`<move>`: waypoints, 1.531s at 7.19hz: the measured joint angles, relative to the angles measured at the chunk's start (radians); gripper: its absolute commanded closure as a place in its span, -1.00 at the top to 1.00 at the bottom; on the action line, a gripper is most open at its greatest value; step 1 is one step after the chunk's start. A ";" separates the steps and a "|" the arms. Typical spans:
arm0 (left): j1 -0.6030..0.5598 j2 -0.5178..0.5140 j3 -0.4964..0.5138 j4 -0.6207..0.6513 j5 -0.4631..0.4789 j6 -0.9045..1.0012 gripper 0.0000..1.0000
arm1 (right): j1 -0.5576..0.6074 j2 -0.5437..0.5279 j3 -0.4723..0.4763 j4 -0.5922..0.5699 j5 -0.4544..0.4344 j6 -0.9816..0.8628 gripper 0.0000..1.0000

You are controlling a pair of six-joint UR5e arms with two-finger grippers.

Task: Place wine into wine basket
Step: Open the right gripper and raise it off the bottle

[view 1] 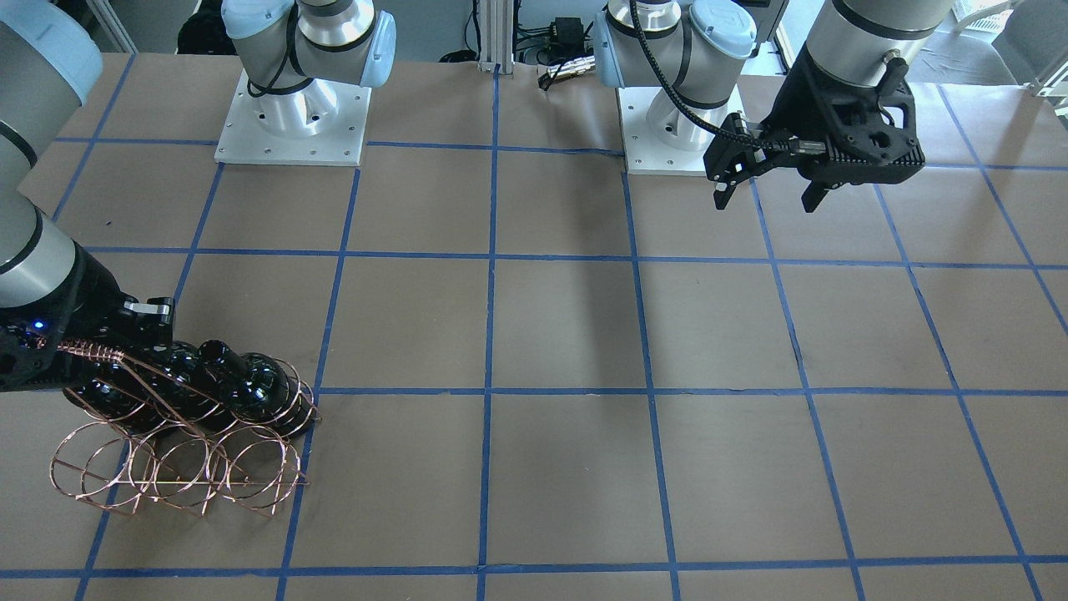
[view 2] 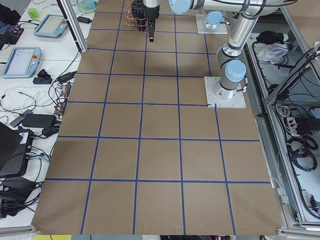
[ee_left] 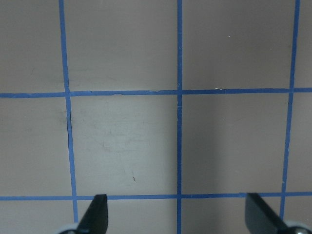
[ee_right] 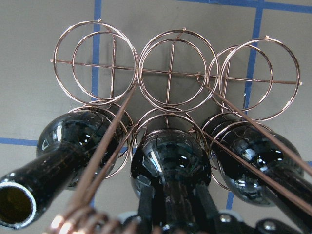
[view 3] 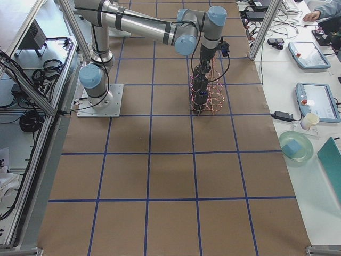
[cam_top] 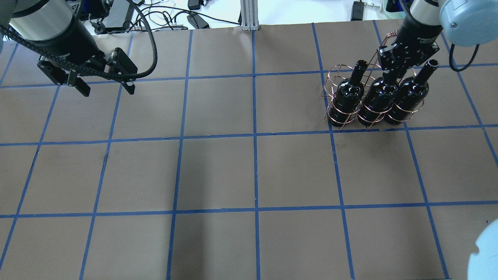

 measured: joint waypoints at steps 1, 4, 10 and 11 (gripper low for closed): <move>0.000 0.000 0.000 0.000 0.001 0.002 1.00 | 0.000 -0.004 -0.002 -0.016 -0.007 0.008 1.00; 0.000 0.001 -0.001 0.000 0.001 0.003 1.00 | 0.007 -0.053 -0.046 -0.011 -0.024 0.015 1.00; 0.012 0.001 0.000 0.002 0.001 0.003 1.00 | 0.235 -0.227 -0.085 0.262 -0.010 0.309 0.99; 0.017 0.000 0.000 0.001 0.000 0.003 1.00 | 0.251 -0.224 -0.083 0.265 -0.010 0.332 0.99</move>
